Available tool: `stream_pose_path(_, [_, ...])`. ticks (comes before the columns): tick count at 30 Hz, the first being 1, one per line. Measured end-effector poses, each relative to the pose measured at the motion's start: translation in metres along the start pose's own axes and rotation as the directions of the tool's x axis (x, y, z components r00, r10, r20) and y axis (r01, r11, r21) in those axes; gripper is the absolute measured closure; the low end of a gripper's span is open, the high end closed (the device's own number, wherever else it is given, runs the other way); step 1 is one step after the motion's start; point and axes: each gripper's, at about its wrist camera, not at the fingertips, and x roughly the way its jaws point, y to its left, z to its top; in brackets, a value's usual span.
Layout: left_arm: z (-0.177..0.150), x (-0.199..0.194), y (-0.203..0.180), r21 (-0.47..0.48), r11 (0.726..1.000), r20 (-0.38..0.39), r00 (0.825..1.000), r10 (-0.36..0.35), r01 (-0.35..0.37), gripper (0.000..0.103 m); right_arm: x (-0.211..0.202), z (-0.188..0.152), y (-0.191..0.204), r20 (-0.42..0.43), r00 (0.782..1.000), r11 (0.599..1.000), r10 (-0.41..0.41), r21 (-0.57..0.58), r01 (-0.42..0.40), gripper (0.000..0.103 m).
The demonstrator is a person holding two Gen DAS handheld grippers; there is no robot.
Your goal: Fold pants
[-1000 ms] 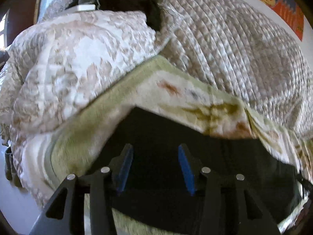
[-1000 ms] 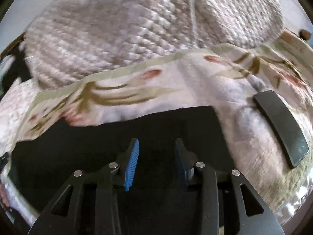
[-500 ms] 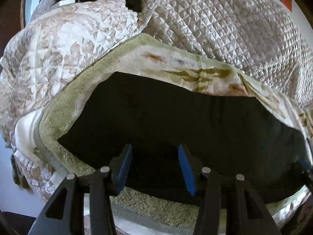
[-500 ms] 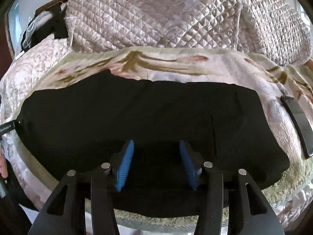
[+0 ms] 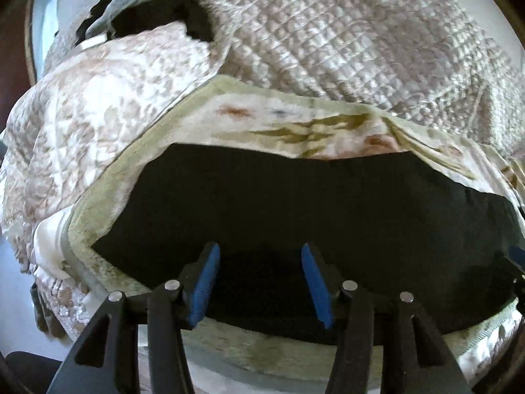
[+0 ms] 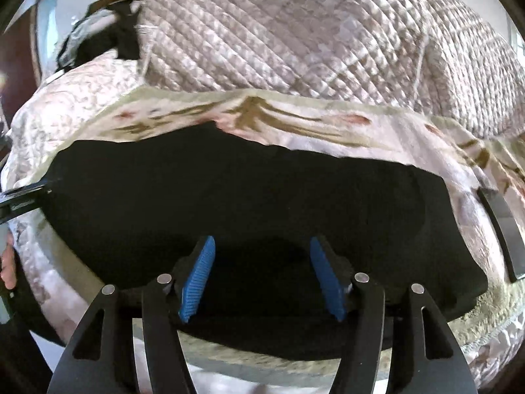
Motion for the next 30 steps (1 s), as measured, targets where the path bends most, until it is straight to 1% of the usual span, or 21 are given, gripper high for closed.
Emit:
stream_pose_path(2, [-0.002, -0.002, -0.009, 0.019, 0.999, -0.001, 1.000, -0.027, 0.027, 0.048, -0.001, 0.000, 0.008, 0.011, 1.000, 1.000, 0.012, -0.027, -0.011, 0.042])
stream_pose_path(4, [-0.004, 0.001, -0.016, 0.043, 0.998, -0.014, 0.999, -0.039, 0.040, 0.048, 0.003, -0.002, 0.013, -0.007, 1.000, 0.999, 0.018, -0.051, -0.019, 0.042])
stream_pose_path(6, [-0.007, 0.006, -0.021, 0.057, 0.997, -0.036, 0.998, -0.041, 0.043, 0.048, 0.012, -0.006, 0.013, -0.051, 0.999, 0.999, 0.016, -0.047, -0.018, 0.042])
stream_pose_path(8, [-0.008, 0.007, -0.022, 0.062, 0.997, -0.033, 0.999, -0.039, 0.041, 0.048, 0.013, -0.006, 0.010, -0.051, 0.998, 0.999, 0.029, -0.026, -0.030, 0.042])
stream_pose_path(14, [-0.010, 0.007, -0.021, 0.058, 0.997, -0.034, 0.998, -0.043, 0.045, 0.047, 0.014, -0.005, 0.008, -0.048, 0.998, 0.999, 0.027, -0.026, -0.028, 0.042])
stream_pose_path(19, [-0.008, 0.007, -0.020, 0.058, 0.997, -0.037, 0.998, -0.044, 0.046, 0.047, 0.011, -0.003, 0.005, -0.034, 0.999, 1.000, 0.023, -0.004, -0.023, 0.042])
stream_pose_path(21, [-0.008, 0.007, -0.021, 0.056, 0.997, -0.037, 0.998, -0.044, 0.046, 0.047, 0.013, -0.003, 0.005, -0.051, 0.999, 1.000, 0.016, 0.000, -0.016, 0.042])
stream_pose_path(25, [-0.006, 0.007, -0.018, 0.044, 0.999, -0.037, 0.999, -0.029, 0.031, 0.047, 0.015, -0.003, 0.002, -0.044, 0.999, 1.000, 0.005, 0.000, -0.005, 0.042])
stream_pose_path(27, [-0.004, 0.007, -0.013, 0.031, 0.999, -0.037, 0.999, -0.021, 0.023, 0.047, 0.014, -0.002, -0.002, -0.036, 0.999, 1.000, 0.000, 0.018, 0.001, 0.042])
stream_pose_path(30, [0.003, 0.007, -0.001, 0.003, 1.000, -0.038, 0.999, -0.002, 0.002, 0.047, 0.016, -0.002, -0.005, -0.051, 0.999, 0.999, -0.015, 0.035, 0.017, 0.042])
